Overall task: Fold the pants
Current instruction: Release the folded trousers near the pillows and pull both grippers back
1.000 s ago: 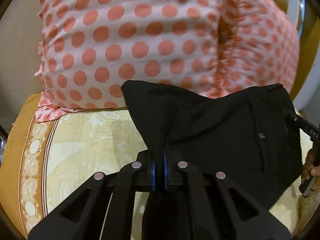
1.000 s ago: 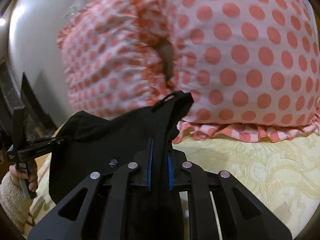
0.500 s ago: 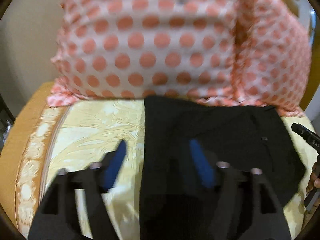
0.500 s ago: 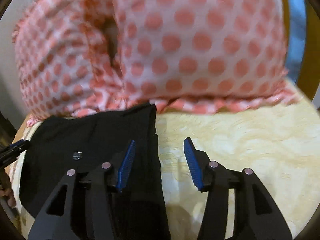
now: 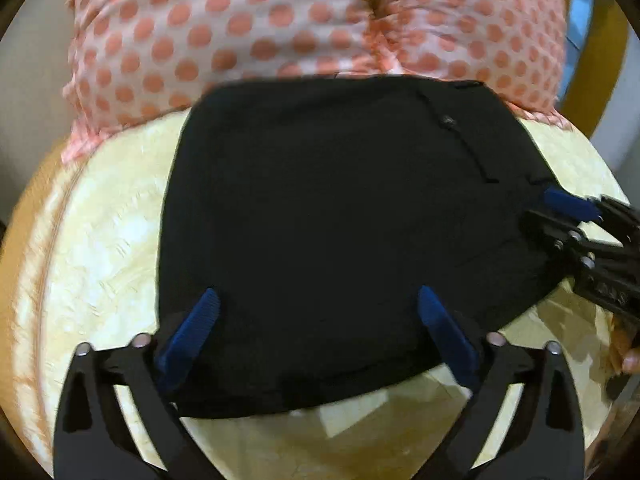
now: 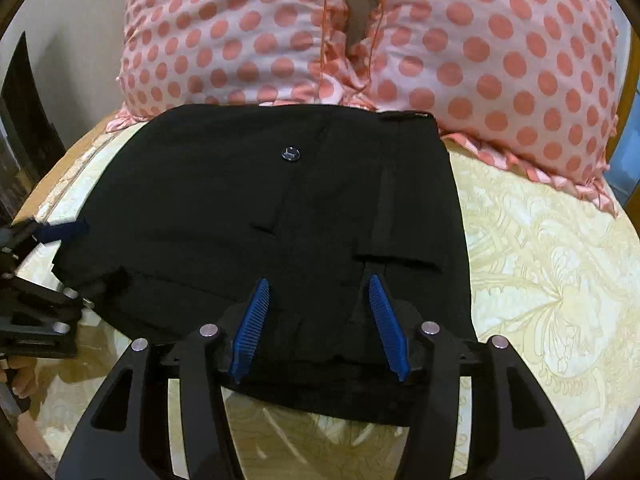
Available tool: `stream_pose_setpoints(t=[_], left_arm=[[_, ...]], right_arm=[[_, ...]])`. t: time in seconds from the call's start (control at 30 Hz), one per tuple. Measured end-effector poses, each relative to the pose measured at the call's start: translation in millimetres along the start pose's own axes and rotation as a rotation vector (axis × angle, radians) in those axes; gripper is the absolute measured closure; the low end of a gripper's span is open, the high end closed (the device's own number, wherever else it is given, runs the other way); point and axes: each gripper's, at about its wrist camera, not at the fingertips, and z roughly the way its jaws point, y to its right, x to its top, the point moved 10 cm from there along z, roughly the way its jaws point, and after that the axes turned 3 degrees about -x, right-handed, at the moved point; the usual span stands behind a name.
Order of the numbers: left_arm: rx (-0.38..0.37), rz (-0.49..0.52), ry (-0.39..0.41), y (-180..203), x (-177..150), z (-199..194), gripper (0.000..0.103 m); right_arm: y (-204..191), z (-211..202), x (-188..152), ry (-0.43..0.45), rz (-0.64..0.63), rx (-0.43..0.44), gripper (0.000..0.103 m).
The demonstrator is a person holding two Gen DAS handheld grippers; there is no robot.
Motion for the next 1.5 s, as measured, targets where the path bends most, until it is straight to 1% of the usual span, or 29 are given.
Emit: stream_pose_setpoints(t=[0.03, 0.07, 0.1, 0.17, 0.2, 0.23, 0.27, 0.37, 0.43, 0.53, 0.6, 0.67, 0.73, 0.83, 0.9, 1.0, 1.03, 1.1, 1.5], left_arm=[[0.0, -0.005, 0.001, -1, 0, 0, 0.002], [0.003, -0.012, -0.008, -2, 0, -1, 0.002], [0.008, -0.023, -0.01, -3, -1, -5, 0.002], [0.015, -0.044, 0.016, -7, -6, -23, 0.002], [0.026, -0.047, 0.031, -9, -11, -32, 0.002], [0.055, -0.049, 0.045, -13, -18, -43, 0.002], [0.08, -0.049, 0.051, -17, -24, -50, 0.002], [0.144, -0.068, 0.072, -29, -51, -71, 0.002], [0.166, -0.087, 0.071, -33, -72, -77, 0.002], [0.169, -0.106, 0.053, -32, -102, -82, 0.002], [0.168, -0.104, 0.047, -29, -112, -82, 0.002], [0.182, -0.091, 0.064, -26, -120, -85, 0.002], [0.195, -0.078, 0.088, -24, -123, -88, 0.002], [0.203, -0.067, 0.104, -23, -124, -90, 0.002], [0.191, -0.08, 0.106, -24, -125, -89, 0.002], [0.147, -0.119, 0.116, -27, -126, -87, 0.002], [0.151, -0.11, 0.124, -27, -126, -87, 0.002], [0.156, -0.111, 0.139, -26, -127, -87, 0.002], [0.16, -0.101, 0.194, -26, -129, -91, 0.002]], right_arm=[[1, 0, 1, -0.005, 0.008, 0.007, 0.045], [2, -2, 1, -0.006, 0.024, 0.018, 0.042], [4, -10, 1, 0.013, 0.06, 0.034, 0.039], [4, -29, -2, 0.068, 0.101, 0.033, 0.009], [2, -36, -5, 0.089, 0.102, 0.032, 0.008], [-1, -48, -11, 0.123, 0.102, 0.015, 0.008], [-4, -54, -15, 0.139, 0.101, 0.005, 0.006], [-19, -65, -44, 0.14, 0.105, 0.025, 0.005], [-28, -68, -61, 0.128, 0.114, 0.039, 0.005], [-39, -66, -83, 0.105, 0.135, 0.045, 0.005], [-43, -64, -93, 0.092, 0.137, 0.036, 0.005], [-49, -62, -102, 0.09, 0.131, 0.023, 0.005], [-53, -65, -105, 0.107, 0.118, 0.003, 0.005], [-57, -66, -108, 0.113, 0.114, 0.003, 0.005], [-58, -66, -110, 0.111, 0.116, -0.004, 0.004], [-61, -64, -113, 0.113, 0.088, -0.051, 0.001], [-63, -64, -115, 0.116, 0.069, -0.077, 0.001], [-63, -65, -117, 0.121, 0.097, -0.085, 0.001], [-62, -68, -119, 0.129, 0.127, -0.127, 0.001]])
